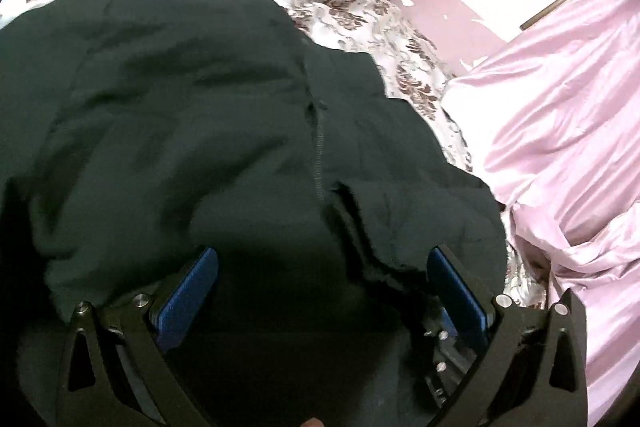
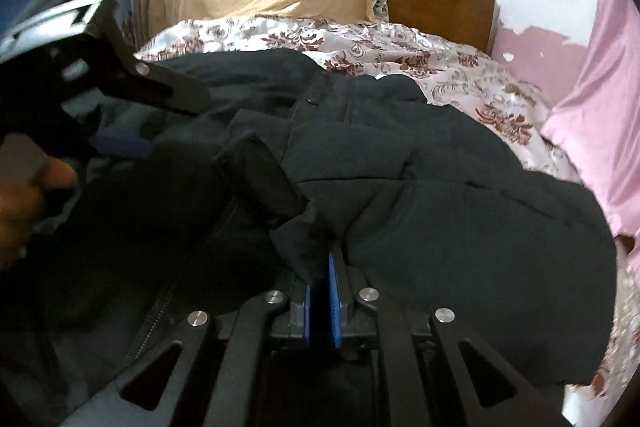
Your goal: Fold large clothes
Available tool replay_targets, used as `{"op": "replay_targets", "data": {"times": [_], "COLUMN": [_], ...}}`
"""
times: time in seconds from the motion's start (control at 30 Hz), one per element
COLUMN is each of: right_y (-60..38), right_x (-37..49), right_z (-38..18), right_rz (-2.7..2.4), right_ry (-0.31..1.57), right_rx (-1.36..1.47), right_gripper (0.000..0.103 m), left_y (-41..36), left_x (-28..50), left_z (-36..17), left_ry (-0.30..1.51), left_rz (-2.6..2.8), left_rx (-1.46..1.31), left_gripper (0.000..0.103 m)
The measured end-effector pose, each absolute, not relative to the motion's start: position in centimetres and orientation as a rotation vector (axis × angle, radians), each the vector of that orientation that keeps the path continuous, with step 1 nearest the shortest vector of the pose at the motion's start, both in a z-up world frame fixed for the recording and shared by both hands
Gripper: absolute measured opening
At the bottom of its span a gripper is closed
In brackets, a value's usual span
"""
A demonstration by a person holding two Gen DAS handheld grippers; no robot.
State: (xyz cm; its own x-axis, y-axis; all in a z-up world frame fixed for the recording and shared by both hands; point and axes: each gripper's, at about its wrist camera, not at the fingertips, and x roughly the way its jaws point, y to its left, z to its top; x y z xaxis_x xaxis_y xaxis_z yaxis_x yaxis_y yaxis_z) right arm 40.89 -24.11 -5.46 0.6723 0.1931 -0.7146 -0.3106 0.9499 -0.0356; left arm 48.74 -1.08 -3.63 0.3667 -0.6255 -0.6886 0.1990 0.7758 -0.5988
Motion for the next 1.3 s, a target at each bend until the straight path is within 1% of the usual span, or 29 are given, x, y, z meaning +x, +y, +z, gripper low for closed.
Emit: {"op": "replay_targets", "data": {"times": [0.07, 0.1, 0.13, 0.17, 0.2, 0.23, 0.27, 0.3, 0.33, 0.37, 0.4, 0.43, 0.53, 0.73, 0.9, 1.13, 1.3], "right_y": [-24.2, -24.1, -24.2, -24.2, -24.2, -24.3, -24.5, -24.6, -24.7, -24.7, -24.7, -24.8, -25.3, -29.4, -34.8, -37.9, -37.1], "right_x": [41.0, 40.9, 40.9, 40.8, 40.8, 40.7, 40.5, 40.3, 40.0, 39.7, 39.3, 38.7, 37.6, 36.1, 37.2, 37.0, 37.2], "right_z": [-5.8, -5.8, -5.9, -5.8, -5.9, -6.0, -5.9, -5.8, -5.7, -5.7, -5.6, -5.4, -5.0, -2.5, -0.2, -0.5, -1.2], "right_rz": [0.291, 0.295, 0.299, 0.302, 0.307, 0.311, 0.317, 0.325, 0.337, 0.343, 0.348, 0.35, 0.334, 0.229, 0.091, 0.045, 0.062], "right_ry": [0.786, 0.788, 0.792, 0.797, 0.805, 0.811, 0.814, 0.814, 0.818, 0.819, 0.817, 0.811, 0.798, 0.724, 0.675, 0.668, 0.694], "right_rx": [-0.138, -0.13, -0.122, -0.112, -0.103, -0.093, -0.08, -0.072, -0.063, -0.059, -0.06, -0.068, -0.065, 0.029, 0.124, 0.217, 0.185], "right_gripper": [0.01, 0.011, 0.013, 0.013, 0.014, 0.017, 0.018, 0.025, 0.038, 0.044, 0.052, 0.053, 0.055, 0.055, 0.057, 0.057, 0.057], "left_y": [-1.8, -2.3, -2.5, -3.0, -3.2, -3.3, -3.5, -3.5, -3.5, -3.6, -3.8, -3.8, -3.6, -3.7, -4.9, -6.6, -6.8], "left_x": [48.9, 49.1, 49.1, 49.4, 49.7, 49.8, 50.1, 50.3, 50.4, 50.6, 50.9, 51.0, 51.0, 50.1, 49.4, 47.4, 45.3], "left_z": [-3.5, -3.4, -3.7, -4.1, -4.6, -5.1, -5.6, -6.1, -6.4, -6.8, -7.1, -7.2, -6.8, -4.6, -3.5, -2.4, -2.2], "left_ry": [1.074, 1.087, 1.101, 1.12, 1.145, 1.165, 1.187, 1.199, 1.208, 1.221, 1.236, 1.237, 1.203, 1.122, 1.096, 1.056, 1.013], "left_rz": [-0.572, -0.57, -0.572, -0.564, -0.552, -0.549, -0.541, -0.532, -0.523, -0.515, -0.509, -0.498, -0.495, -0.498, -0.511, -0.538, -0.603], "left_rx": [-0.456, -0.452, -0.456, -0.461, -0.469, -0.487, -0.503, -0.514, -0.523, -0.531, -0.537, -0.538, -0.542, -0.492, -0.4, -0.309, -0.298], "left_gripper": [0.1, 0.095, 0.087, 0.081, 0.065, 0.054, 0.052, 0.044, 0.031, 0.024, 0.014, 0.011, 0.005, 0.003, 0.003, 0.002, 0.001]}}
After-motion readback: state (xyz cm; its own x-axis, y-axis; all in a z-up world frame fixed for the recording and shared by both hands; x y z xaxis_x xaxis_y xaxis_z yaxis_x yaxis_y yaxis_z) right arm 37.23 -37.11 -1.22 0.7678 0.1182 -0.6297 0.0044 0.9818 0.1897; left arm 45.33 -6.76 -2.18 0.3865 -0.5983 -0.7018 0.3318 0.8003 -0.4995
